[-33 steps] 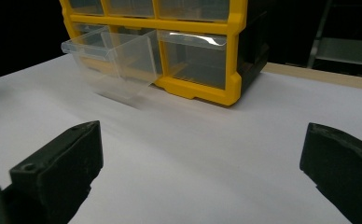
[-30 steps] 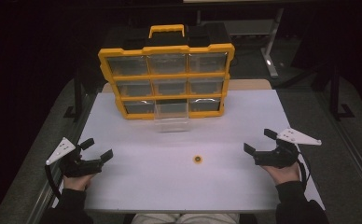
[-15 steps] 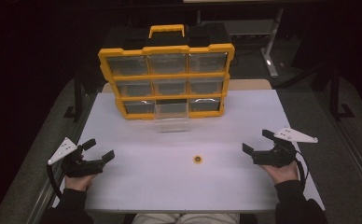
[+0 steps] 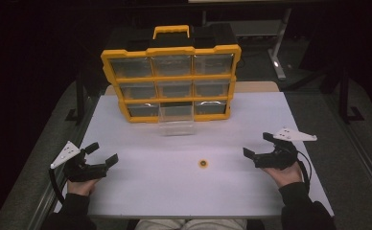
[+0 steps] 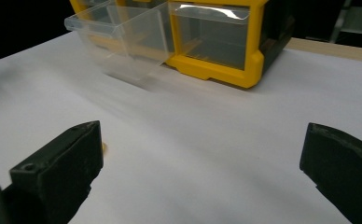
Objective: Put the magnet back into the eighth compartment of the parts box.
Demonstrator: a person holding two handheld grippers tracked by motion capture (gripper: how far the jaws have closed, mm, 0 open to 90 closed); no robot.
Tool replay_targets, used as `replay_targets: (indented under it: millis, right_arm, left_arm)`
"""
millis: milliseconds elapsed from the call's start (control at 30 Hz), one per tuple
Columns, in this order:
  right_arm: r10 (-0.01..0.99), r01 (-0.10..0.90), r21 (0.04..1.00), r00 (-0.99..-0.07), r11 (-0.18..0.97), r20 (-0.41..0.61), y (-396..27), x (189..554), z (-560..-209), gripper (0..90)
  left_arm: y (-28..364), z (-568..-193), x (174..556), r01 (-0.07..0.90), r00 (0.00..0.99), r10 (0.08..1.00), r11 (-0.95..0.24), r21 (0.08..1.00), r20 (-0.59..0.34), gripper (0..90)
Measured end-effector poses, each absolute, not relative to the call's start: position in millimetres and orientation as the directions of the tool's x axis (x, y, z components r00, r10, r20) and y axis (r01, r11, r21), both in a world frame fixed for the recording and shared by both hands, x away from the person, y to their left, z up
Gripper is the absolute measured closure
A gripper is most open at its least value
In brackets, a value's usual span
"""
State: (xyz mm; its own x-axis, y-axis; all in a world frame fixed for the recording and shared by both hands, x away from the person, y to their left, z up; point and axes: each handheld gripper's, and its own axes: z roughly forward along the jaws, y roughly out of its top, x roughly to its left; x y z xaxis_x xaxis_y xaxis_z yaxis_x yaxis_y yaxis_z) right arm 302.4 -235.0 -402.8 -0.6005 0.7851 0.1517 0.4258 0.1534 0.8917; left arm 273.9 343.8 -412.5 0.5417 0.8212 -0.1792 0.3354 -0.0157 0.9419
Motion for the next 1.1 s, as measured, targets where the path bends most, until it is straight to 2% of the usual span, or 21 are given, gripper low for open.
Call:
replay_targets:
  millis: [1100]
  right_arm:
    - [0.674, 0.417, 0.855, -0.730, 0.309, 0.113, -179, 315, -383, 0.0]
  left_arm:
    - [343, -413, 273, 0.337, 0.543, 0.822, -0.025, 0.941, -0.173, 0.0]
